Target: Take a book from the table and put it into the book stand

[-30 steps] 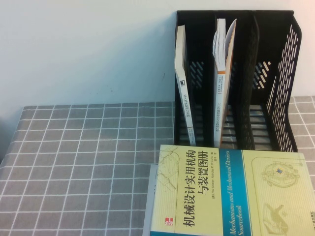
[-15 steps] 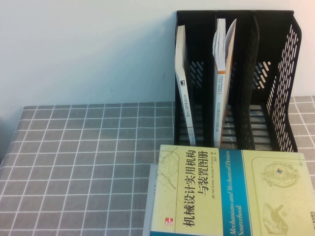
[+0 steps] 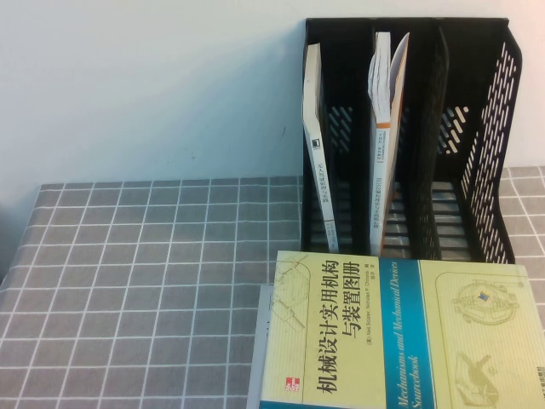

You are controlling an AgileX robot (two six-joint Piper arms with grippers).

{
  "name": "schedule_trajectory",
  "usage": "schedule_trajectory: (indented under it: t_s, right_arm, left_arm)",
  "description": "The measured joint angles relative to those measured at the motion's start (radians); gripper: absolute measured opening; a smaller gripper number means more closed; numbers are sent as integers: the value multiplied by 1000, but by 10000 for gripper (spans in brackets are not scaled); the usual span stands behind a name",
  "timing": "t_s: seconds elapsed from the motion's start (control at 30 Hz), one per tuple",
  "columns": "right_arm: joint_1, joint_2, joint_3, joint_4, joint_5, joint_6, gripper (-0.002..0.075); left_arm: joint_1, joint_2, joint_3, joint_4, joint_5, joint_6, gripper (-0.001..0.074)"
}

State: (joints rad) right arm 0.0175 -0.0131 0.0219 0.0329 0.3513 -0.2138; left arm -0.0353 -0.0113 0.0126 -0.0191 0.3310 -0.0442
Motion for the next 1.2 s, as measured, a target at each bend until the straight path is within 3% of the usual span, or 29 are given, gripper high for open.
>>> schedule_trajectory:
  t_s: [0.2, 0.37, 0.67, 0.97, 1.2]
  right_arm:
    - [0, 0, 6, 0, -107, 0, -3]
    - [0, 0, 6, 0, -231, 0, -3]
    - [0, 0, 6, 2, -638, 63, -3]
    - [0, 0, 6, 2, -1019, 232, -3]
    - [0, -2, 6, 0, -1075, 246, -3]
  left_arm:
    - [0, 0, 8, 4, -114, 2, -3]
    - [0, 0, 8, 4, -331, 2, -3]
    - [0, 0, 8, 5, -618, 2, -3]
    - [0, 0, 8, -15, -795, 4, -3]
    - [0, -2, 8, -82, -811, 4, -3]
